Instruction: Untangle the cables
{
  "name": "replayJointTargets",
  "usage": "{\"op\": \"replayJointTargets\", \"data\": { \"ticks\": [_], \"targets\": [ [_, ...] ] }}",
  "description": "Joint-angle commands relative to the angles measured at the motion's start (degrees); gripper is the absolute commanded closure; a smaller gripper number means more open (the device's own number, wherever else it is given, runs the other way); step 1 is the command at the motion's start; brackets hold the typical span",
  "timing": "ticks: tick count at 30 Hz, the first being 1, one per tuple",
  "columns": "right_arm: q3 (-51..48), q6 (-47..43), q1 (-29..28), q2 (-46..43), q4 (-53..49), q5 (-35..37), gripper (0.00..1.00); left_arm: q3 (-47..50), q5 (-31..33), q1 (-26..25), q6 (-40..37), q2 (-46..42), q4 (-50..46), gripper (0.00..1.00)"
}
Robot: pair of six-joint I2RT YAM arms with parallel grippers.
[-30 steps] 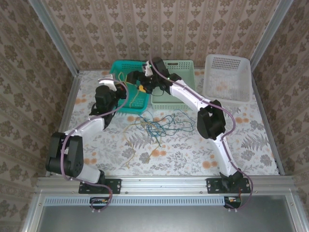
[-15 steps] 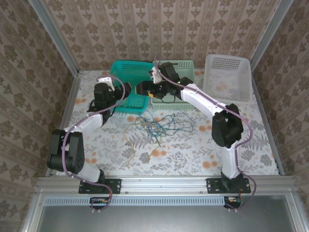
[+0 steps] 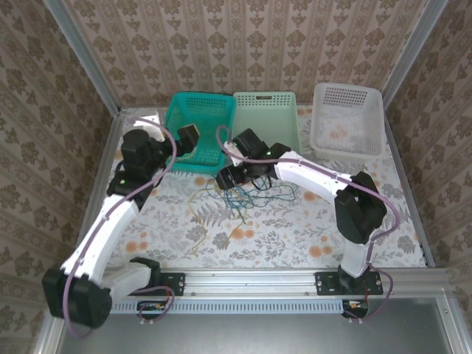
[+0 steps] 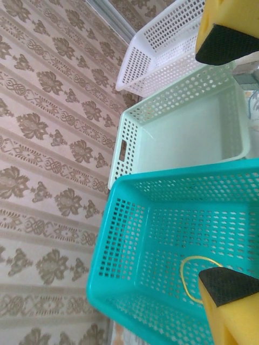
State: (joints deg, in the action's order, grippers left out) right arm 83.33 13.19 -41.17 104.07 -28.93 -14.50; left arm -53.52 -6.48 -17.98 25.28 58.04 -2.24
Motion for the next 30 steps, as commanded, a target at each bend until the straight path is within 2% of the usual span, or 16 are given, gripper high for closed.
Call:
{"op": "replayJointTargets", "data": {
  "ticks": [1, 5, 7, 10, 14, 19, 21, 24, 30],
  "targets": [
    [-4.40, -5.27, -1.41, -3.61, 3.44, 6.29, 0.25, -0.07, 5.97, -0.06, 1.56, -5.85, -18.28, 0.00],
    [-5.07, -5.57, -2.94, -1.83, 3.60, 8.30, 0.28, 4.05, 1.94, 0.18, 3.67, -8.70, -26.93, 0.01],
    [-5.04, -5.12, -4.06, -0.81, 3.59, 10.19, 0.29, 8.11, -1.93, 0.64, 5.15, -9.33, -28.02, 0.05],
    [-4.89, -4.13, -5.35, 0.66, 3.11, 14.32, 0.28, 13.92, -6.55, 0.90, 6.70, -10.10, -25.63, 0.13],
    [-5.11, -3.03, -6.32, 2.41, 3.45, 16.69, 0.27, 18.19, -7.86, 0.82, 5.29, -9.62, -24.14, 0.15],
    [-5.91, -1.35, -6.84, 4.44, 4.86, 18.06, 0.26, 19.75, -12.39, 0.66, 3.13, -5.32, -20.33, 0.20],
    [-6.07, -0.91, -6.95, 4.70, 5.03, 18.94, 0.26, 20.02, -12.12, 0.74, 2.89, -3.71, -19.11, 0.22],
    [-6.14, -0.80, -6.95, 4.93, 4.11, 20.59, 0.26, 19.85, -8.36, 1.01, 1.49, -2.03, -20.76, 0.24],
    [-6.34, -0.49, -6.96, 5.25, 4.14, 20.74, 0.26, 21.15, -9.51, 2.42, 1.24, 4.74, -17.08, 0.25]
  ]
}}
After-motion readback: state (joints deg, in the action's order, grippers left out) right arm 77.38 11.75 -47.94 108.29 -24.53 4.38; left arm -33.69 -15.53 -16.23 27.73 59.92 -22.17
